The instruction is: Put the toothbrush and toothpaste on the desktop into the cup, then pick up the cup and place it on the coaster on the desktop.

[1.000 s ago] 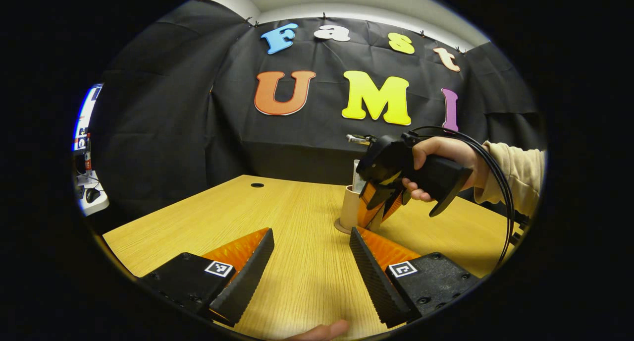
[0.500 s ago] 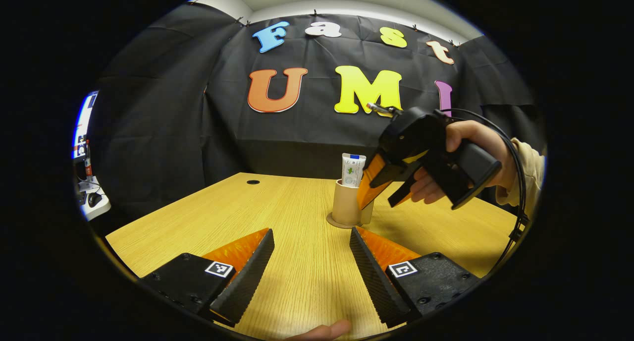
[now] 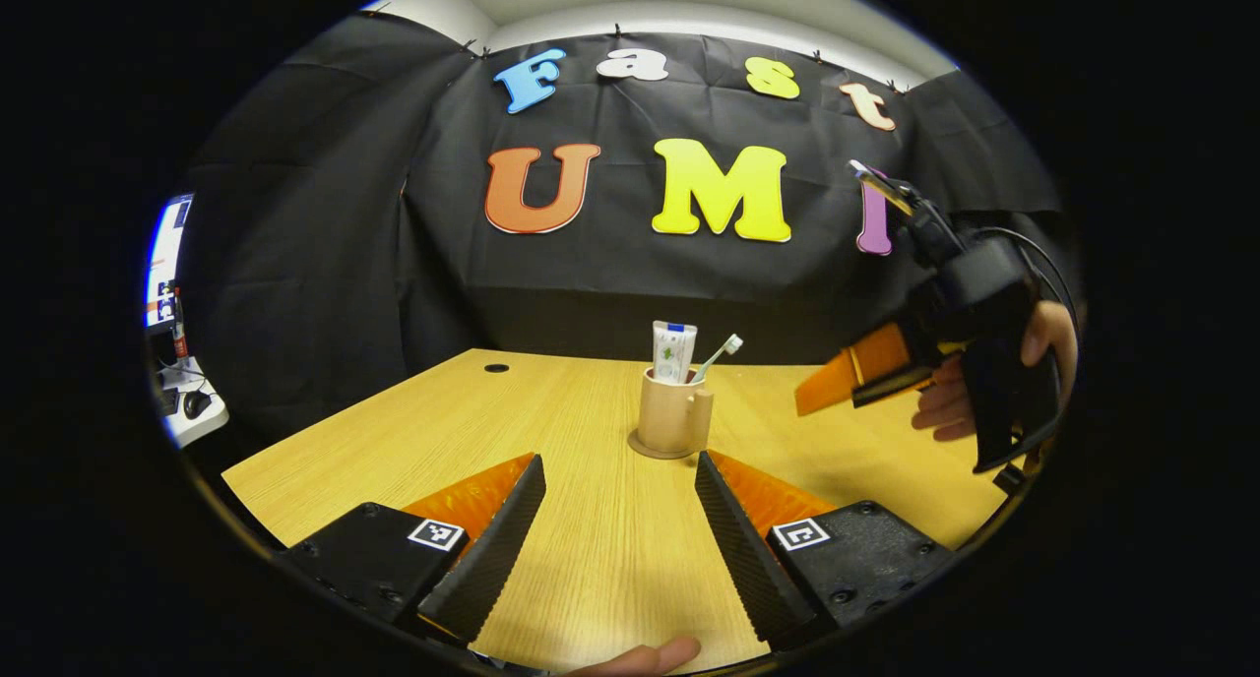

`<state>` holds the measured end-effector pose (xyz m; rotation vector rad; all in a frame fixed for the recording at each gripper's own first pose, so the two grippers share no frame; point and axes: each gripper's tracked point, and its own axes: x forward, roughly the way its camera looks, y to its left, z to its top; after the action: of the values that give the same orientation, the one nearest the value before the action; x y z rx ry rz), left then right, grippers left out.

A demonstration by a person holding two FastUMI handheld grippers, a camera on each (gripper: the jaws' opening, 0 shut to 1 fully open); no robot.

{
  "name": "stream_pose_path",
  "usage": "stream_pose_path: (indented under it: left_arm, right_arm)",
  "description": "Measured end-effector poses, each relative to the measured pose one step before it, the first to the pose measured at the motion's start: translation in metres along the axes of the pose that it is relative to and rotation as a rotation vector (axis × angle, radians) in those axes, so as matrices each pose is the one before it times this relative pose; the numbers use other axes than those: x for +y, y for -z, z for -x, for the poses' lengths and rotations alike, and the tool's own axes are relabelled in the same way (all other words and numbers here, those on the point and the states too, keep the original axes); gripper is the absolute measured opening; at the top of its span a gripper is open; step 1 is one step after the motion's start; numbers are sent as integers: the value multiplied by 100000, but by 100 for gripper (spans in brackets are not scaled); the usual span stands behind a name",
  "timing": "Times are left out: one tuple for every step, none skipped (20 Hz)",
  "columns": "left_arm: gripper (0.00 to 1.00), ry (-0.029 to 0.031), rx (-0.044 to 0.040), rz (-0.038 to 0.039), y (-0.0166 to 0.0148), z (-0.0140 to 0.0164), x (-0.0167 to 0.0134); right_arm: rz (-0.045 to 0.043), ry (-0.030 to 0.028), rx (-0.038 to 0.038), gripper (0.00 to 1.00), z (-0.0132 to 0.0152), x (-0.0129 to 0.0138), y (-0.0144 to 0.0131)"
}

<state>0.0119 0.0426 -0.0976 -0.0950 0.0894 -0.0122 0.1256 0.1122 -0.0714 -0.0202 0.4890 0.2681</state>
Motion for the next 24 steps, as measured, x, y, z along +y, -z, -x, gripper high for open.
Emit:
stream_pose_path:
  left_arm:
    - [98,234,-259,312,-331,391,-352]
    - [98,558,-311,188,-213,351,-526]
    - [98,382,-107,176,-170,459,-387]
    - [98,257,-386,-61,-199,529,-291]
    - [98,186,-730,-321,-288,582,-319]
    - [97,-302,-624,-416,-153,485,-237]
    - [97,-60,-477,-460,-111,412,-351]
    - [97,279,-287,-351,-36,354,-239]
    - [97,907,973,-84,149,365,-555]
    - [97,646,1100,-493,346,527,-643]
    - [98,62,351,-63,141,554,-290]
    - [98,702,22,427,-64,487,-465]
    - [98,1286,-375,805,-90,376,-624]
    - [98,912,-345,41,-60,384,-588]
    - [98,160,-365,-537,-186,225,-289]
    - [97,-283,-280,-778,-134,33,-136]
    - [97,-131,-219,-987,-171,80,-106]
    - [98,-242,-491,-909,-211,0,-195]
    - [97,-266,-545,-581,-276,-19,-56]
    - [98,-340,-401,-481,-160,-45,-110]
    - [97,-67,260,-643,15,128,-42]
    - [97,169,-381,-454,-78,186,-139]
    - [98,14,-366,-172,-96,131,-154]
    - [98,186,-468,-430,-62,34,-39]
  right_arm:
    - [1639,2236,-2841,96,1261,-773,691]
    - [835,755,-2221,96,1113,-464,555]
    - [-60,364,-2982,96,1406,-437,402]
    - [-194,586,-2830,96,1126,-214,380]
    - [345,957,-4175,96,1396,-547,256]
    - [247,2064,-4651,96,1498,-646,19]
    - [642,1927,-5191,96,1210,-652,-225]
    - [161,2401,-5801,96,1177,-650,-309]
    - [-180,2680,-4759,96,1302,-838,-139]
    - [-349,1844,-2758,96,1121,-643,38]
    - [249,1137,-1833,96,1059,-408,519]
    - [-574,2381,-1693,96,1713,-913,402]
    - [-145,2343,-2354,96,1153,-1019,-174]
    - [-567,1113,-2519,95,1123,-658,-302]
    - [353,981,-3384,96,1020,-507,-583]
    - [-200,1159,-3337,95,809,-657,-495]
    - [-968,112,-2603,95,884,-182,-569]
    - [-1110,-1112,-1830,95,696,249,-224]
    - [1170,-633,-1308,96,398,191,-126]
    - [2018,581,-1266,95,171,-294,1]
    - [1464,917,-151,96,-69,-53,104]
    - [-204,-682,358,96,85,387,98]
    - [-1226,-712,991,96,24,381,217]
    - [-112,-296,332,94,-70,-36,211]
